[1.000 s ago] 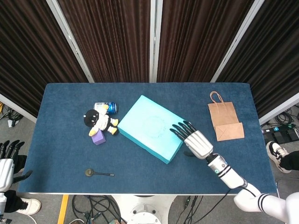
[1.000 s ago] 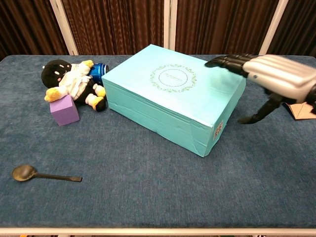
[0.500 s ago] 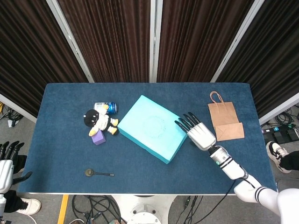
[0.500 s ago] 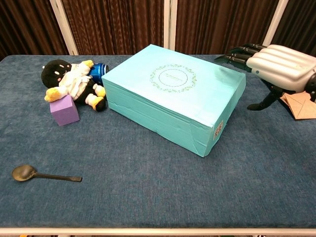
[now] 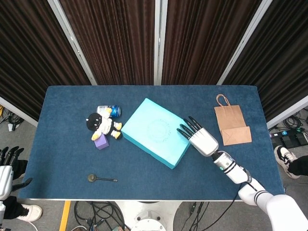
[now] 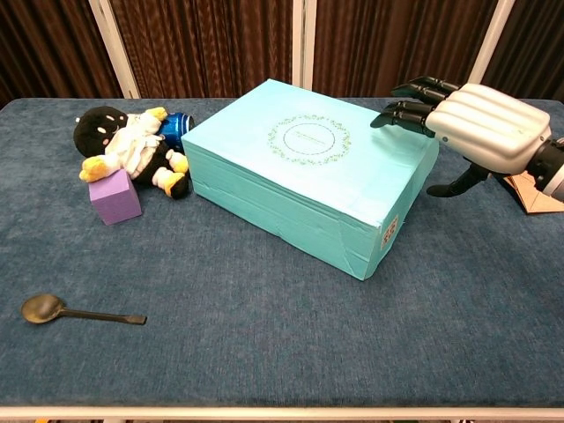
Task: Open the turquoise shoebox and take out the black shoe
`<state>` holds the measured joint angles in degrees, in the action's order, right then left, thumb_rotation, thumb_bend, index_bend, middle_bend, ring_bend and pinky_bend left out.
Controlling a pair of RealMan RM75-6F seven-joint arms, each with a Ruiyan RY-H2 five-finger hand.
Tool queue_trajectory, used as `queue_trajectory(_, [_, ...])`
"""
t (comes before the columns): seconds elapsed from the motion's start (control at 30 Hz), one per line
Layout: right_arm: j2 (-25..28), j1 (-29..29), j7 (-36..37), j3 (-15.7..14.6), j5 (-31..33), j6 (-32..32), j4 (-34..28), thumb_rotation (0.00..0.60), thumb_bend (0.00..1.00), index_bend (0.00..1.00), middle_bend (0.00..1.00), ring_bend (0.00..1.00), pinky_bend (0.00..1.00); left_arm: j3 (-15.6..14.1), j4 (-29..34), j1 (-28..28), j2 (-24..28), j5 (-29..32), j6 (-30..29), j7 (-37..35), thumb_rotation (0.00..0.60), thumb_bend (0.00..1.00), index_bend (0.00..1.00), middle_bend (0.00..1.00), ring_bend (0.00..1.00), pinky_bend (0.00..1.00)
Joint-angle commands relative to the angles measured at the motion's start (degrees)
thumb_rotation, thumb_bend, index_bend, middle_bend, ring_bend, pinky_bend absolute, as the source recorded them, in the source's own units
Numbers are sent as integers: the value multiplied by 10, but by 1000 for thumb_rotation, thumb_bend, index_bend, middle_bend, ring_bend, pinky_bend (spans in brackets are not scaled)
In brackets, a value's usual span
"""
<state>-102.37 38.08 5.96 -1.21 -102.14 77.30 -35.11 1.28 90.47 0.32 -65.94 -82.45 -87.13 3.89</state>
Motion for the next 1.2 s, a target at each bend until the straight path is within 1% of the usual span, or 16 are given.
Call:
queue_trajectory(0.03, [-27, -5, 21, -10, -7, 23, 43, 600, 40, 163, 164, 0, 0, 0, 1, 0, 0, 0, 0, -1, 600, 0, 128, 87, 13, 54])
queue_trajectory(0.17, [-46, -6, 40, -16, -6, 29, 78, 600, 63, 176, 178, 0, 0, -2, 5, -1, 3, 0, 8, -10, 600, 0, 128, 87, 13, 54])
queue_trajectory(0.23, [-55, -5, 48, -20, -8, 31, 97, 600, 87, 211, 185, 10, 0, -2, 7, -2, 6, 0, 12, -17, 600, 0, 128, 87, 13, 54])
queue_trajectory(0.33, [-68, -6, 71, -24, -9, 48, 120, 600, 140, 287, 206, 71, 5, -3, 9, -3, 8, 2, 18, -21, 600, 0, 128, 87, 13, 55])
queue_trajectory(0.5, [-83, -10, 114, -28, -8, 76, 157, 600, 406, 421, 301, 175, 101, -5, 15, -3, 13, 7, 24, -18, 600, 0, 128, 87, 13, 55])
queue_trajectory(0.57, [-85, -13, 131, -26, -2, 78, 162, 600, 432, 436, 312, 188, 101, -4, 15, -4, 13, 8, 25, -16, 600, 0, 128, 87, 13, 55])
queue_trajectory(0.77, [-82, -17, 191, -12, 23, 78, 155, 600, 436, 433, 316, 192, 63, -4, 19, -10, 13, 22, 44, -4, 600, 0, 128, 87, 13, 55])
queue_trajectory(0.87, [-81, -20, 232, 2, 44, 72, 136, 600, 435, 433, 317, 192, 47, -3, 24, -13, 16, 24, 49, -1, 600, 0, 128, 86, 13, 55])
queue_trajectory(1.0, [-76, -22, 300, 28, 79, 48, 97, 600, 429, 432, 317, 192, 44, -2, 26, -14, 17, 25, 51, 0, 600, 0, 128, 87, 13, 55])
queue_trajectory(1.2, [-62, -22, 378, 65, 130, -1, 30, 600, 418, 432, 316, 193, 43, -3, 28, -16, 17, 27, 55, 1, 600, 0, 128, 87, 13, 55])
